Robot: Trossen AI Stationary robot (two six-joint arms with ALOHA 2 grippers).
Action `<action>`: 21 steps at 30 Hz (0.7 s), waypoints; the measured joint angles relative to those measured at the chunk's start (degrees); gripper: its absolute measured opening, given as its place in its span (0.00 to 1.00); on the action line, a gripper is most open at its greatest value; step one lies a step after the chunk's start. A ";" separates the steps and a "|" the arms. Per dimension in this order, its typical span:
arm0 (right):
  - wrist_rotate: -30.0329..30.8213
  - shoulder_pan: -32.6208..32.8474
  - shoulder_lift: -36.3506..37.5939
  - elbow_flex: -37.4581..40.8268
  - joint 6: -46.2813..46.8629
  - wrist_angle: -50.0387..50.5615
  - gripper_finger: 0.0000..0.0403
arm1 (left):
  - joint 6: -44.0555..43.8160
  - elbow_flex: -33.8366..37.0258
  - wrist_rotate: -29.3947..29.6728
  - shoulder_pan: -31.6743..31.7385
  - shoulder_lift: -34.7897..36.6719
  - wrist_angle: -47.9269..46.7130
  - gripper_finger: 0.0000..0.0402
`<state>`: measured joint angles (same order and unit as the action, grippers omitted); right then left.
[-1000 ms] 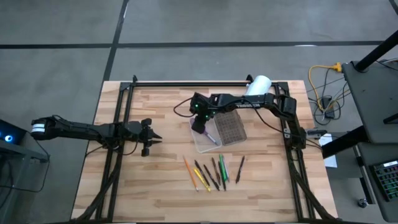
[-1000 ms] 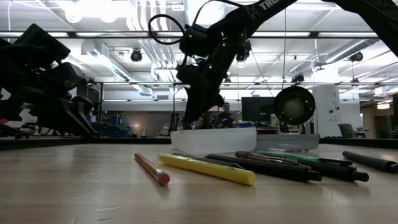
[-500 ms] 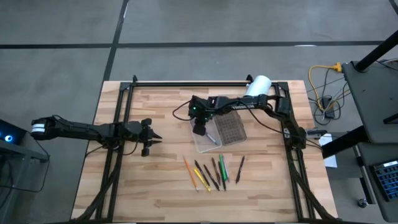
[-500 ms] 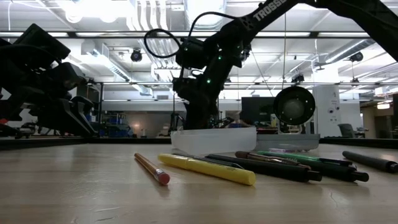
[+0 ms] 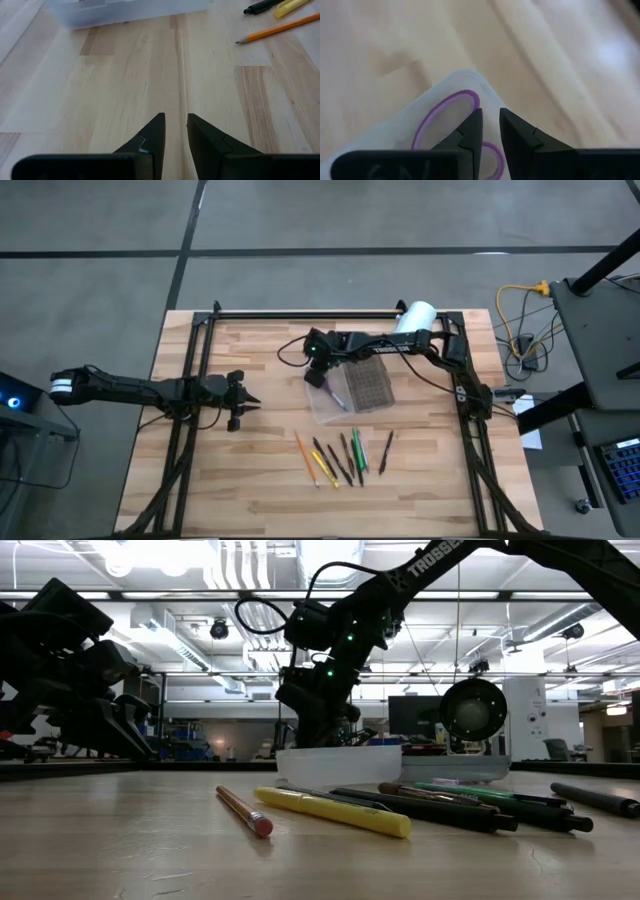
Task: Pick & place school supplies into a supply box
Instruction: Adjust the supply box on the table, then put the black pen into the supply box
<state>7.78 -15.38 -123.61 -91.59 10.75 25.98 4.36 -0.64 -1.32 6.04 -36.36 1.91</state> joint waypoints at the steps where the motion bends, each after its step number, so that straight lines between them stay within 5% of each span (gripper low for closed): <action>1: 1.59 -0.02 0.00 0.00 0.59 -0.02 0.14 | 0.00 0.00 0.01 -0.01 -0.02 -0.02 0.17; 6: 9.46 -0.10 0.00 0.00 3.32 -0.06 0.14 | 0.00 0.00 0.01 0.00 -0.02 -0.01 0.17; 13: 9.80 -0.17 0.11 0.00 5.34 -0.01 0.14 | 0.00 0.00 0.02 0.00 -0.02 0.00 0.17; 21: -2.10 -0.07 4.11 0.00 4.06 3.25 0.14 | 0.00 0.00 0.00 -0.01 -0.02 0.00 0.17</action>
<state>5.68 -15.45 -119.51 -91.59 14.81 29.23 4.36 -0.64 -1.32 6.04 -36.38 1.91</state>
